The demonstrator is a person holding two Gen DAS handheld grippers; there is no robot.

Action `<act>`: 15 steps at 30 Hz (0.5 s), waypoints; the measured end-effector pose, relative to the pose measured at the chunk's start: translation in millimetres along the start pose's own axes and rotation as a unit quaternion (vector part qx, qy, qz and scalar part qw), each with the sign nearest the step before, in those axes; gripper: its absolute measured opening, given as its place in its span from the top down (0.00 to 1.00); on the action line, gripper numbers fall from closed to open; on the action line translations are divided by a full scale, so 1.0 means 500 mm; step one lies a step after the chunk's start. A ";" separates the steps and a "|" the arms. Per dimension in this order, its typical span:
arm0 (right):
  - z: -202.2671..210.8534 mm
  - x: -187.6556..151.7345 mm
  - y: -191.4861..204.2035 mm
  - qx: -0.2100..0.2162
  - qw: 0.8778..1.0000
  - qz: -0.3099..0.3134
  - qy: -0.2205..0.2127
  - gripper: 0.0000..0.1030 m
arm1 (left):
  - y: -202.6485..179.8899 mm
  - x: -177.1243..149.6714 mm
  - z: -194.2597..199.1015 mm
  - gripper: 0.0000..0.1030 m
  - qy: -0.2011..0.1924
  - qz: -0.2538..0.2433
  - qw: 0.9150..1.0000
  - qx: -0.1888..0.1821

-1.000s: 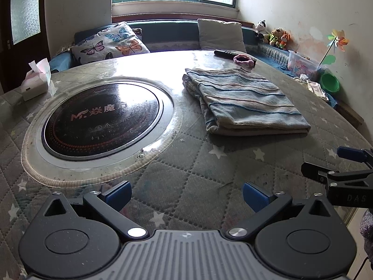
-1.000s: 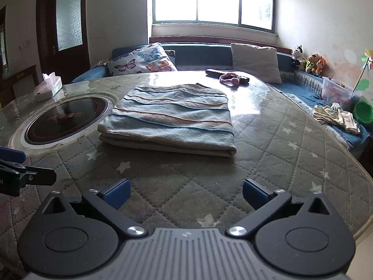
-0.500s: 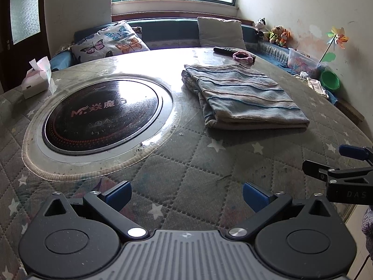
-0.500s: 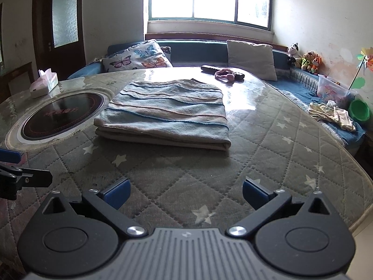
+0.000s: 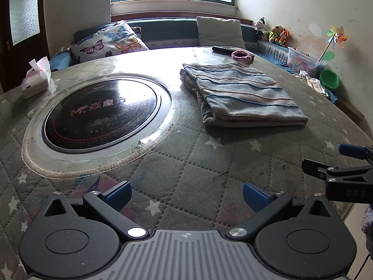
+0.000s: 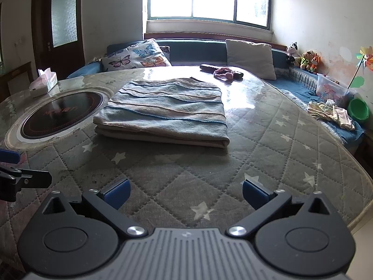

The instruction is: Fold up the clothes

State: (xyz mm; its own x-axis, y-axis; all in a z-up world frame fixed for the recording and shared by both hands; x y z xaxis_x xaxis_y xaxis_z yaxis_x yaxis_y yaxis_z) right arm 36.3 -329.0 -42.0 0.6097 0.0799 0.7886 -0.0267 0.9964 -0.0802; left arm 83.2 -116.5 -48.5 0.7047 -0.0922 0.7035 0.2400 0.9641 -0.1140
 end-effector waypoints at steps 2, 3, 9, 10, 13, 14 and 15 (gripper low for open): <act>0.000 -0.002 0.001 0.001 1.000 0.000 0.000 0.00 | 0.000 -0.002 0.001 0.00 0.000 0.000 1.000 0.000; 0.000 -0.002 0.002 0.001 1.000 0.000 0.000 0.00 | 0.000 -0.003 0.001 0.00 0.000 0.001 1.000 0.000; 0.003 -0.005 0.005 0.001 1.000 0.000 -0.001 0.00 | -0.003 -0.007 0.004 0.00 -0.001 -0.001 1.000 0.001; 0.003 -0.006 0.005 0.001 1.000 -0.001 -0.001 0.00 | -0.004 -0.008 0.005 0.00 -0.001 -0.001 1.000 0.000; 0.005 -0.008 0.005 0.001 1.000 -0.001 -0.001 0.00 | -0.006 -0.011 0.006 0.00 -0.001 -0.002 1.000 0.000; 0.005 -0.009 0.004 0.001 1.000 -0.002 -0.001 0.00 | -0.007 -0.012 0.006 0.00 -0.001 -0.003 1.000 0.000; 0.005 -0.010 0.005 0.001 1.000 -0.002 -0.001 0.00 | -0.007 -0.012 0.006 0.00 -0.001 -0.003 1.000 0.000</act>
State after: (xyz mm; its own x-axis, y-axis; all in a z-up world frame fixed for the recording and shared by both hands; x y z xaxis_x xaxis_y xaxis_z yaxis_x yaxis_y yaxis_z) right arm 31.1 -327.0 -44.4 0.6090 0.0765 0.7895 -0.0260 0.9967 -0.0765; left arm 75.9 -118.6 -50.3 0.7019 -0.0967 0.7057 0.2436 0.9636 -0.1103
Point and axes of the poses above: each gripper's, at about its wrist camera, not at the fingertips, and z roughly against the way its jaws point, y to its left, x to its top, the point moved 8 cm from there along -z, roughly the way its jaws point, and after that the axes turned 5 degrees about z, right-handed, at the moved point
